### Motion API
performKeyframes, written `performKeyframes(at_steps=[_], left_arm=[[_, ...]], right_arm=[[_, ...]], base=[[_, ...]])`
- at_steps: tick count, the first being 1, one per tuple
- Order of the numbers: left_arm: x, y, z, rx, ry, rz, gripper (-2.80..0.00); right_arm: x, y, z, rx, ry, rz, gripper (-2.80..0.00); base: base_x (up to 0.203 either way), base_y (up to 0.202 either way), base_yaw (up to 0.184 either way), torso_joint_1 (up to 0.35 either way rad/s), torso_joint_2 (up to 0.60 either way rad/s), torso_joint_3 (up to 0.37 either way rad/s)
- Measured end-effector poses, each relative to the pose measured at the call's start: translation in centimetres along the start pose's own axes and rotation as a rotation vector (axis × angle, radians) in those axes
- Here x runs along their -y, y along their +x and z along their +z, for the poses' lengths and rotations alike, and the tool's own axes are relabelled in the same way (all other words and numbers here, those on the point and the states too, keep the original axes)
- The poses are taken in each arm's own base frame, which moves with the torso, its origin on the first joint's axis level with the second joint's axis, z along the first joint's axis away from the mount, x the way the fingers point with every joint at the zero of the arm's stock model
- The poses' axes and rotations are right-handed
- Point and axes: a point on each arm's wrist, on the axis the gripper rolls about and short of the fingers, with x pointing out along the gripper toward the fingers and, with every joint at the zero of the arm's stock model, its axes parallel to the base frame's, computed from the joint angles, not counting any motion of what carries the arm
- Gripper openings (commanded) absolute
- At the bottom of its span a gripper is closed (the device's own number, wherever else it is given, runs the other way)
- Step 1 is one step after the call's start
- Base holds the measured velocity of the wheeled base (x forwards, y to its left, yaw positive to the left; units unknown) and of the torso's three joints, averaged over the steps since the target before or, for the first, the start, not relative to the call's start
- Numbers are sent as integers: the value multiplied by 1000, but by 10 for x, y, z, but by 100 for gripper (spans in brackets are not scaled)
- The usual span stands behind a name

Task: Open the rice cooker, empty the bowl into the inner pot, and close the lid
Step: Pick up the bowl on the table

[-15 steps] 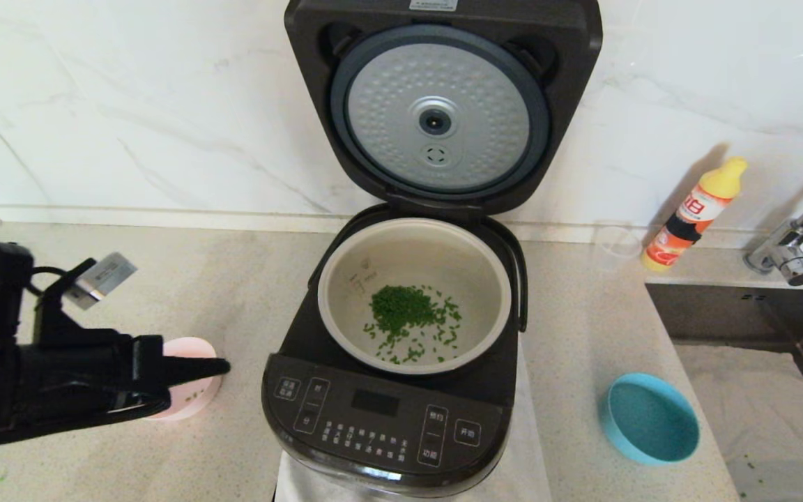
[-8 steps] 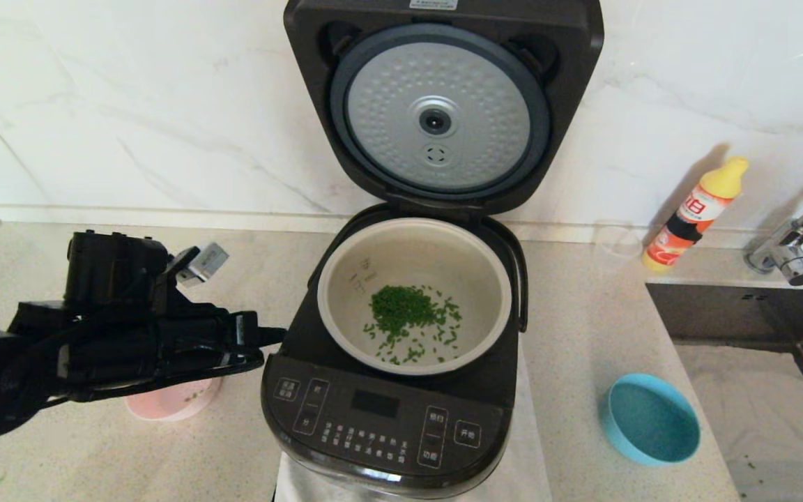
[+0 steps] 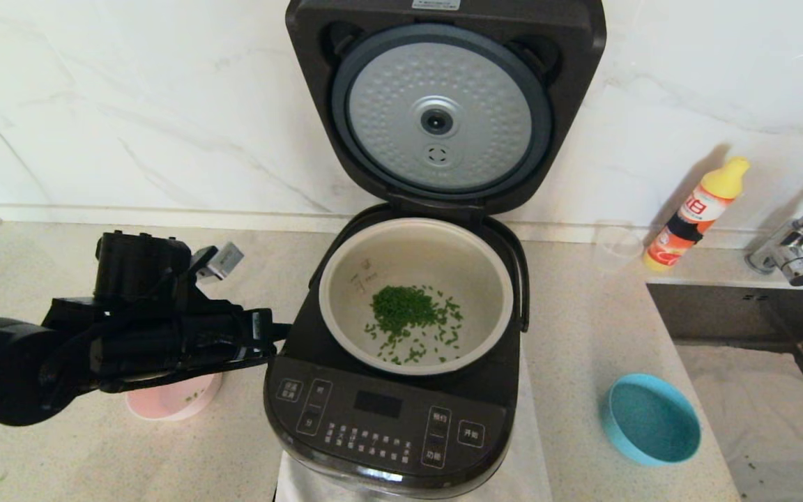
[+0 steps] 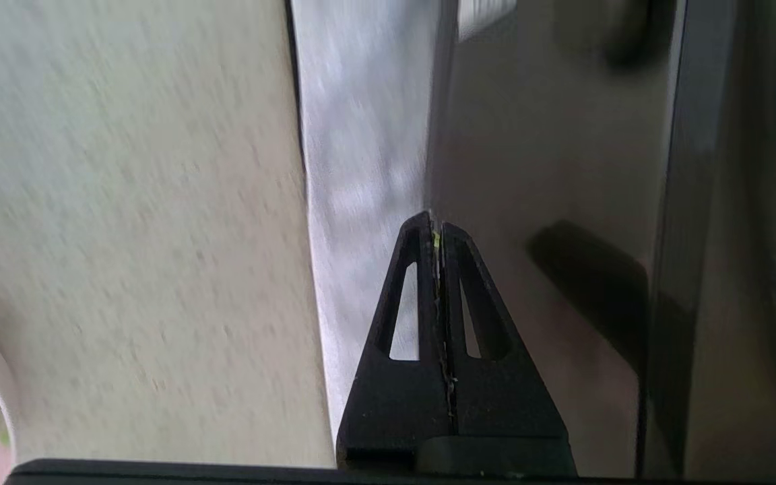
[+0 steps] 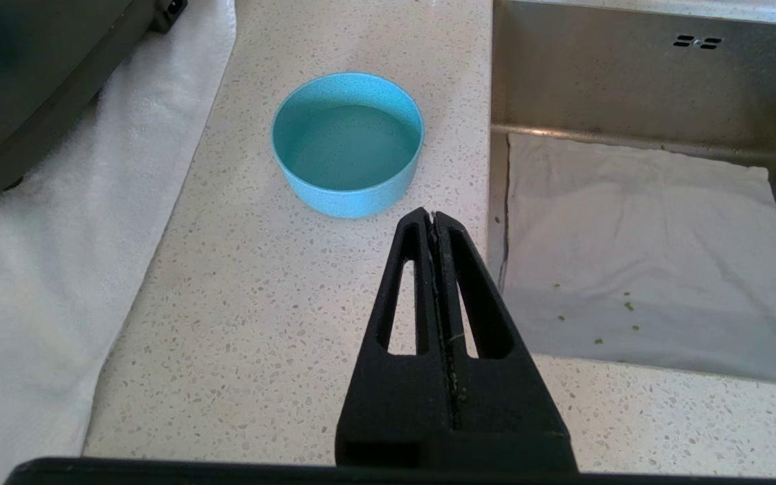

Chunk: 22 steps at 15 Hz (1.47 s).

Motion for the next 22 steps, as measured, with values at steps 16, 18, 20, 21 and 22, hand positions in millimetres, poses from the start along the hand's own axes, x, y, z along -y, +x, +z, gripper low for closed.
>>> performKeyframes(at_steps=[16,18,20,21,22], left_arm=[[17,15,-35,1,63,-31,-280],[13,12,-33,22,52,19,-280],[2,-2,-24,74,28,69,-280],[0,-14,-18,115,24,85,-280],[1,-27,-12,156,27,89,-280]], right_arm=[[0,0,0,0,0,0,-280],[0,0,0,0,0,0,-280],[0,0,0,0,0,0,-280],[0,0,0,0,0,0,-280],[0,0,0,0,0,0,-280]], base=[[0,0,0,0,0,0],[0,0,0,0,0,0],[0,0,0,0,0,0],[0,0,0,0,0,0],[0,0,0,0,0,0]])
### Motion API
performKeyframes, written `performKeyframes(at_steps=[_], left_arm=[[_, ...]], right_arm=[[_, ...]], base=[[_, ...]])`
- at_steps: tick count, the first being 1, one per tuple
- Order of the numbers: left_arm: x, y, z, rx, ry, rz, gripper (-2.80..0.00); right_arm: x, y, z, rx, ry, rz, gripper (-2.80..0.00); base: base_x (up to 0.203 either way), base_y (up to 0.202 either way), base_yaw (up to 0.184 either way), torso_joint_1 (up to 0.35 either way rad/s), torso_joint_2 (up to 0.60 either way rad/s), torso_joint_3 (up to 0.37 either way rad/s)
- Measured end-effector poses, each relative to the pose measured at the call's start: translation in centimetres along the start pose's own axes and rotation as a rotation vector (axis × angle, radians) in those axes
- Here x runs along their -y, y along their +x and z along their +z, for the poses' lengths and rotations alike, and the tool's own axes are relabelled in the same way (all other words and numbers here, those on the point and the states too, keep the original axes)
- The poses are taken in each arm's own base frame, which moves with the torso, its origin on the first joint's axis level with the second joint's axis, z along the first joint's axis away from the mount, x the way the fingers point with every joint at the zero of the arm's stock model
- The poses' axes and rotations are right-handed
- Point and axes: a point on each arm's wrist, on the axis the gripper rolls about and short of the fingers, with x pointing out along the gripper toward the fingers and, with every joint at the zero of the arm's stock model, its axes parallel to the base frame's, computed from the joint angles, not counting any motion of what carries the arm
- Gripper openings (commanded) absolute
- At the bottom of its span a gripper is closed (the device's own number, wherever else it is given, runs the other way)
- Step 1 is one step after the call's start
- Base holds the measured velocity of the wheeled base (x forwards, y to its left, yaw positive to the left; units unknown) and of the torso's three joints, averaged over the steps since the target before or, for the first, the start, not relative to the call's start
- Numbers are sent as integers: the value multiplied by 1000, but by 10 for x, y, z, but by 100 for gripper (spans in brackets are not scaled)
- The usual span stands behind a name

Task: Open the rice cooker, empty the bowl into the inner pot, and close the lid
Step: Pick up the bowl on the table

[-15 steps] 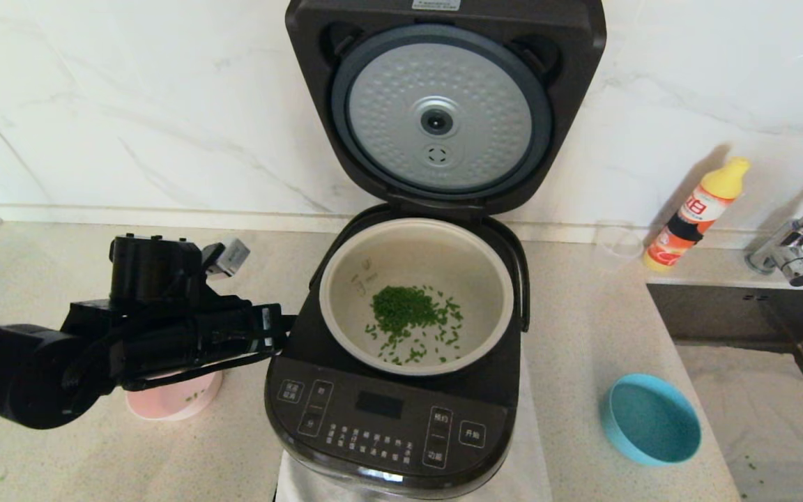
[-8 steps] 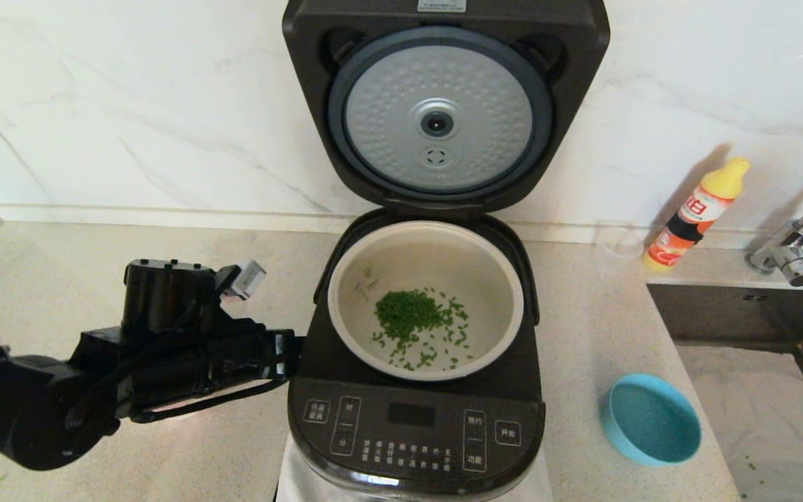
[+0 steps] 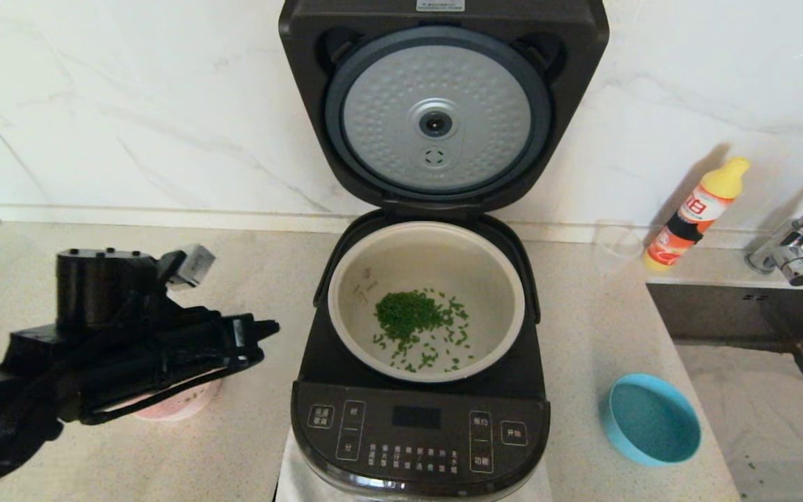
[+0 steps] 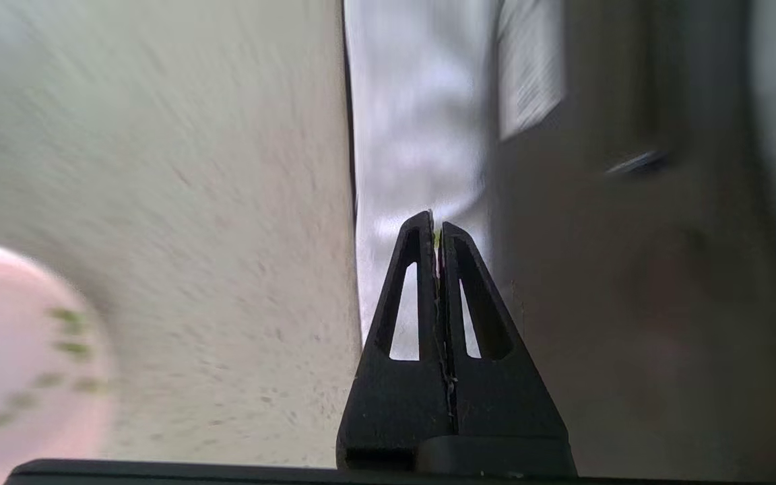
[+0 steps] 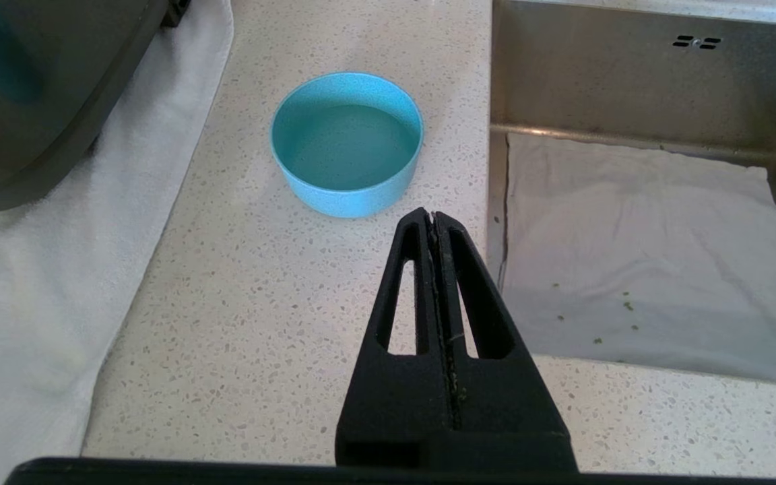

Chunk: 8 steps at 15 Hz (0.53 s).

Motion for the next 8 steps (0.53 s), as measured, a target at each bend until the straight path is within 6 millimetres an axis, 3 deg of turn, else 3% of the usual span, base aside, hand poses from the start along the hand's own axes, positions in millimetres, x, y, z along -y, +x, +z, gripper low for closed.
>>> performKeyframes(at_steps=[4,8], left_arm=[[13,-69,22,166,32,31,-280],[26,-155,13,366,106,151,-280]], right_arm=[[0,0,0,0,0,0,-280],[0,0,0,0,0,0,-280]], base=[[0,0,0,0,0,0],[0,0,0,0,0,0]])
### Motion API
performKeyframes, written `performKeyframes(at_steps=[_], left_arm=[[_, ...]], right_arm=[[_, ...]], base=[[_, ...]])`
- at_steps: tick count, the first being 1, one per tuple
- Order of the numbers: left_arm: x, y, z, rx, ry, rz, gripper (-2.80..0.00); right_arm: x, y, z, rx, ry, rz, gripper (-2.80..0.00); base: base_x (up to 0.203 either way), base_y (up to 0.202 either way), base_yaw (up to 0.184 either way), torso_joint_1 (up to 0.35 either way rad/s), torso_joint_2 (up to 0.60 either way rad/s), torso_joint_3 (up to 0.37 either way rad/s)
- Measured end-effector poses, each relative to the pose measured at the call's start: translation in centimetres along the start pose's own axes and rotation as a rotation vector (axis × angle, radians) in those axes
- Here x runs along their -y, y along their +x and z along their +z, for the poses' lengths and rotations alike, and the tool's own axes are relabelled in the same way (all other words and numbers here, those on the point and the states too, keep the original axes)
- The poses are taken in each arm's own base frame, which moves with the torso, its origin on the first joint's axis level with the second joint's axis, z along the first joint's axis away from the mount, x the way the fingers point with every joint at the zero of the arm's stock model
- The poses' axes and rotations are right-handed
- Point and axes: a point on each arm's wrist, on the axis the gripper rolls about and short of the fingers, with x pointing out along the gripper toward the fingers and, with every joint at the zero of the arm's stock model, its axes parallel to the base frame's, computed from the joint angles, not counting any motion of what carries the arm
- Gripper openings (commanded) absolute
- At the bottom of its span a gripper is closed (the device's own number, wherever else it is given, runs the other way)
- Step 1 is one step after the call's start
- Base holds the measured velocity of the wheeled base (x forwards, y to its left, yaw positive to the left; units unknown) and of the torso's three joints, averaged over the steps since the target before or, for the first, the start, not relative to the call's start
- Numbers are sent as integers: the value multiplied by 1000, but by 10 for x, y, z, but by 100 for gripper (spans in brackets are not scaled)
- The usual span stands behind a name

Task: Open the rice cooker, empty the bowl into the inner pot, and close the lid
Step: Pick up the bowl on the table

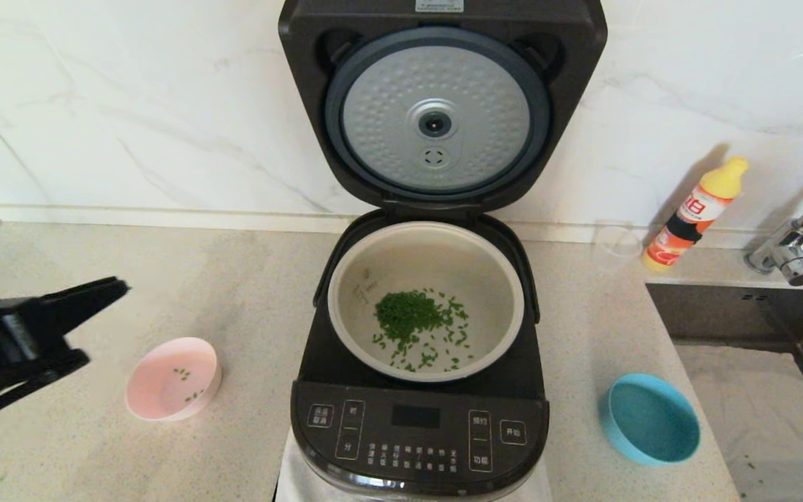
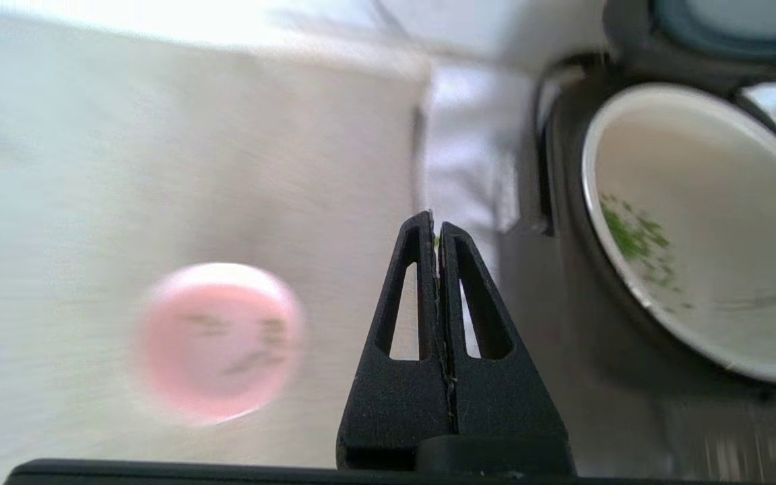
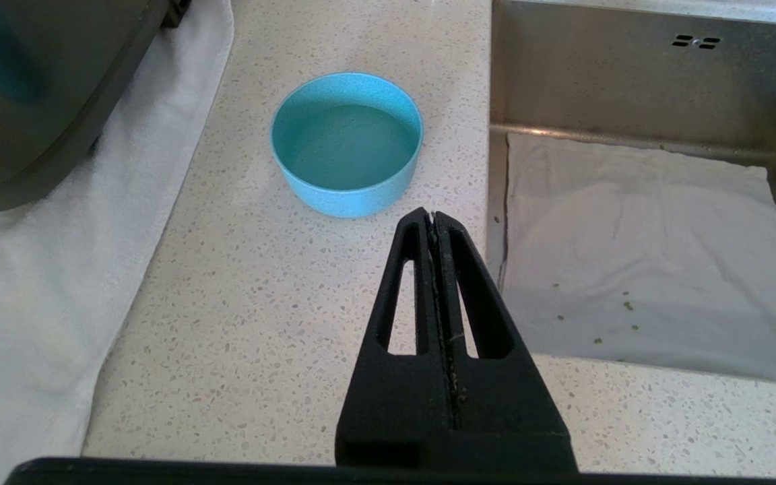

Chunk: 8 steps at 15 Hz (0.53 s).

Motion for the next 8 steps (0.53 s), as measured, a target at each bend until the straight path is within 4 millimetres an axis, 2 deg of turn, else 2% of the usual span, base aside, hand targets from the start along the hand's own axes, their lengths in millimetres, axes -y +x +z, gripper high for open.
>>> performKeyframes(at_steps=[2,4,6,8], left_arm=[[-2,-45,-3,75,50,63,-280],[-6,-83,-17,100,74,149,-280],[-12,-113,-37,99,85,263,-280],[-15,-133,-58,122,90,377,-280]], right_arm=[[0,0,0,0,0,0,-280],[0,0,0,0,0,0,-280],[0,0,0,0,0,0,-280],[0,0,0,0,0,0,-280]], base=[[0,0,0,0,0,0],[0,0,0,0,0,0],[0,0,0,0,0,0],[0,0,0,0,0,0]])
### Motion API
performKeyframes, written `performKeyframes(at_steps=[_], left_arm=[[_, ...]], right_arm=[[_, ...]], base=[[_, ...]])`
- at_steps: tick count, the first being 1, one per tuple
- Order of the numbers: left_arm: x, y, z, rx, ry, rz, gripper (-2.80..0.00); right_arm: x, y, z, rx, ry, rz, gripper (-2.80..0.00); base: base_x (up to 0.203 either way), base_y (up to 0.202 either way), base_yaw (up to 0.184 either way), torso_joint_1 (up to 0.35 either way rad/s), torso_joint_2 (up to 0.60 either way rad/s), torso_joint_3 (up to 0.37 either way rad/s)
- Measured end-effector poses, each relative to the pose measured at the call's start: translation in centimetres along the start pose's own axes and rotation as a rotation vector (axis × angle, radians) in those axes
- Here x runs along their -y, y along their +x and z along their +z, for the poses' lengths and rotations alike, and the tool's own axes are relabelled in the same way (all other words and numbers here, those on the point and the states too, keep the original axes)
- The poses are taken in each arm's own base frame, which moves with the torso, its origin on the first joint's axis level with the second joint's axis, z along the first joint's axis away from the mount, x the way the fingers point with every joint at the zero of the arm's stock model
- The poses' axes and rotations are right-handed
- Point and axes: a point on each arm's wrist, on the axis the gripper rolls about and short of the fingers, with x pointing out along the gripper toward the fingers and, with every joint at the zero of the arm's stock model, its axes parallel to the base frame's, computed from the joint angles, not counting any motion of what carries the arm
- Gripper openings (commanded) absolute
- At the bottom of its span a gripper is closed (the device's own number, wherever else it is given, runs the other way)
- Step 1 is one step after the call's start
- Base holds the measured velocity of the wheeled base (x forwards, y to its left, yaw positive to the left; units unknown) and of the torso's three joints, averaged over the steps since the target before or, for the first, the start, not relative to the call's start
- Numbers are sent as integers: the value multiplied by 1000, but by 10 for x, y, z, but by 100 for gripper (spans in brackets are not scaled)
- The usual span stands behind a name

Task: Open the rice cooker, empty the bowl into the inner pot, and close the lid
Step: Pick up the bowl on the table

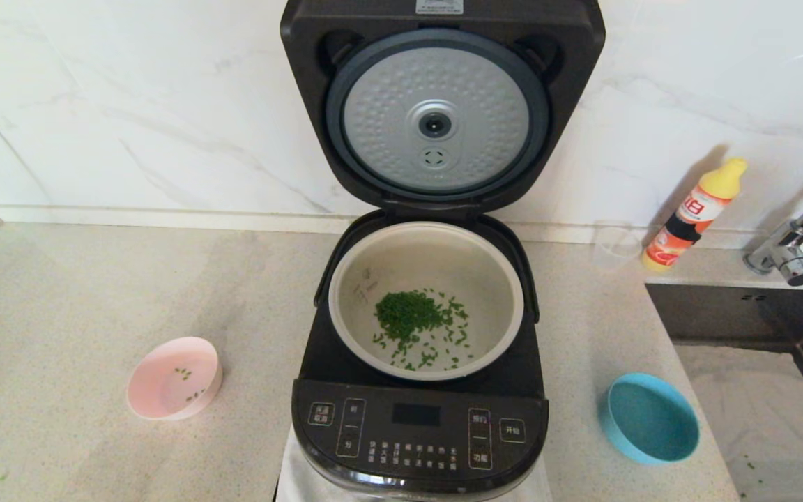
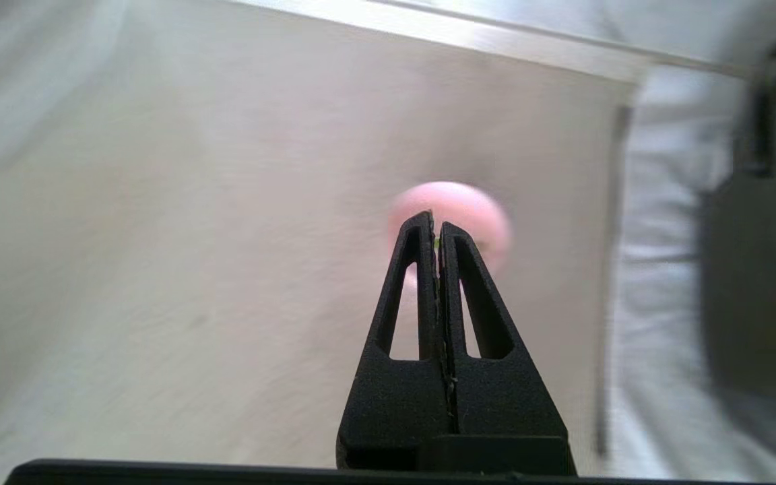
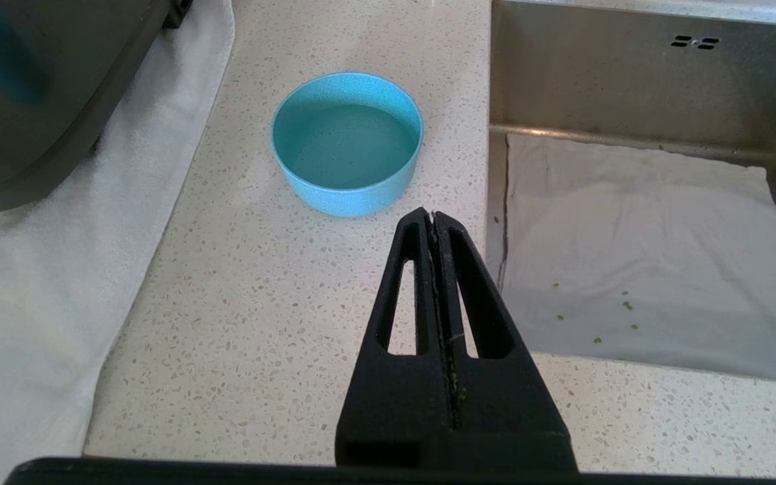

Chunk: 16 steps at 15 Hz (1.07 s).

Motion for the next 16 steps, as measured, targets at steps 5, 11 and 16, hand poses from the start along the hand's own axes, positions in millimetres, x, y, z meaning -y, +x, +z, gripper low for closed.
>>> performKeyframes(at_steps=[5,11,16], left_arm=[[-4,-22,-67,-34,79,-109,-280],[-2,-18,-114,-85,113,-236,-280],[-3,-18,-116,-83,102,-233,-280]], right_arm=[[0,0,0,0,0,0,-280],[0,0,0,0,0,0,-280],[0,0,0,0,0,0,-280]], base=[[0,0,0,0,0,0],[0,0,0,0,0,0],[0,0,0,0,0,0]])
